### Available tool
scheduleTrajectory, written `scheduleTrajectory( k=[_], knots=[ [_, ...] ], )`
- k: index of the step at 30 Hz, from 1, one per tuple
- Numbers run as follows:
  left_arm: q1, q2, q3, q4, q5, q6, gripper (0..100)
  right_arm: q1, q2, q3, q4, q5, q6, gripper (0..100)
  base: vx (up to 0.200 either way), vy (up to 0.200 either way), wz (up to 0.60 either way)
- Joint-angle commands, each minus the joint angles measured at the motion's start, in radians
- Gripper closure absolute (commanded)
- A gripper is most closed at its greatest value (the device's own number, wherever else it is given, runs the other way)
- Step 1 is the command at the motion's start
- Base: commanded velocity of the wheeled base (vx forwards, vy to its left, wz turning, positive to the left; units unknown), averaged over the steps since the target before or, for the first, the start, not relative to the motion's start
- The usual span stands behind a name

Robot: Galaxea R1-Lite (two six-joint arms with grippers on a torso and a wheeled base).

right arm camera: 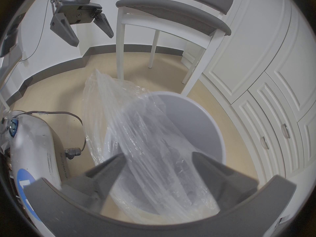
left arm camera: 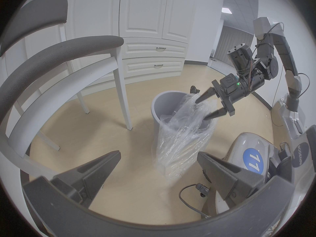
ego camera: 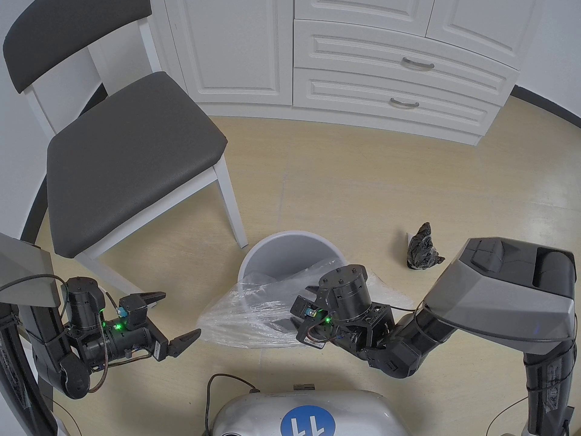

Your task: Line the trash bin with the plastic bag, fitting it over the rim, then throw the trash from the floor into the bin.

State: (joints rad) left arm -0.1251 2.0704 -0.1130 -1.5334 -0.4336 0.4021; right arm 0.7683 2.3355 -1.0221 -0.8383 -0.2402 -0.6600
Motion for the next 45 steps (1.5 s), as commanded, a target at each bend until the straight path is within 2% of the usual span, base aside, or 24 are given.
scheduleTrajectory(
  k=[1, 13, 14, 16, 20, 24, 27, 30, 38, 45],
  knots=[
    [-0.001, -0.001, -0.002, -0.001, 0.003, 0.000, 0, -0.003, 0.011, -0.007, -0.002, 0.012, 0.005, 100, 0.000, 0.000, 0.00],
    [-0.002, 0.000, -0.013, -0.001, 0.004, -0.002, 0, -0.020, -0.025, -0.142, 0.010, 0.018, 0.059, 100, 0.000, 0.000, 0.00],
    [-0.002, 0.002, -0.016, -0.001, 0.004, -0.002, 0, -0.021, 0.008, -0.216, 0.010, 0.006, 0.103, 100, 0.000, 0.000, 0.00],
    [-0.002, 0.004, -0.016, -0.001, 0.004, -0.002, 0, -0.024, 0.034, -0.274, 0.008, -0.004, 0.122, 100, 0.000, 0.000, 0.00],
    [-0.004, 0.007, -0.019, -0.001, 0.004, -0.002, 0, -0.032, 0.093, -0.388, 0.008, -0.077, 0.148, 100, 0.000, 0.000, 0.00],
    [-0.002, 0.007, -0.022, -0.001, 0.004, -0.003, 0, -0.041, 0.137, -0.474, 0.007, -0.113, 0.180, 100, 0.000, 0.000, 0.00],
    [-0.002, 0.008, -0.022, -0.001, 0.004, -0.003, 0, -0.052, 0.205, -0.589, 0.005, -0.186, 0.200, 100, 0.000, 0.000, 0.00],
    [-0.004, 0.008, -0.022, -0.001, 0.004, -0.003, 0, -0.057, 0.271, -0.702, 0.004, -0.222, 0.217, 100, 0.000, 0.000, 0.00],
    [-0.004, 0.016, -0.022, -0.001, 0.004, -0.002, 0, -0.060, 0.421, -0.978, 0.002, -0.258, 0.235, 100, 0.000, 0.000, 0.00],
    [-0.010, 0.016, -0.022, -0.001, 0.004, -0.002, 0, -0.061, 0.444, -0.978, -0.039, -0.258, 0.235, 100, 0.000, 0.000, 0.00]
  ],
)
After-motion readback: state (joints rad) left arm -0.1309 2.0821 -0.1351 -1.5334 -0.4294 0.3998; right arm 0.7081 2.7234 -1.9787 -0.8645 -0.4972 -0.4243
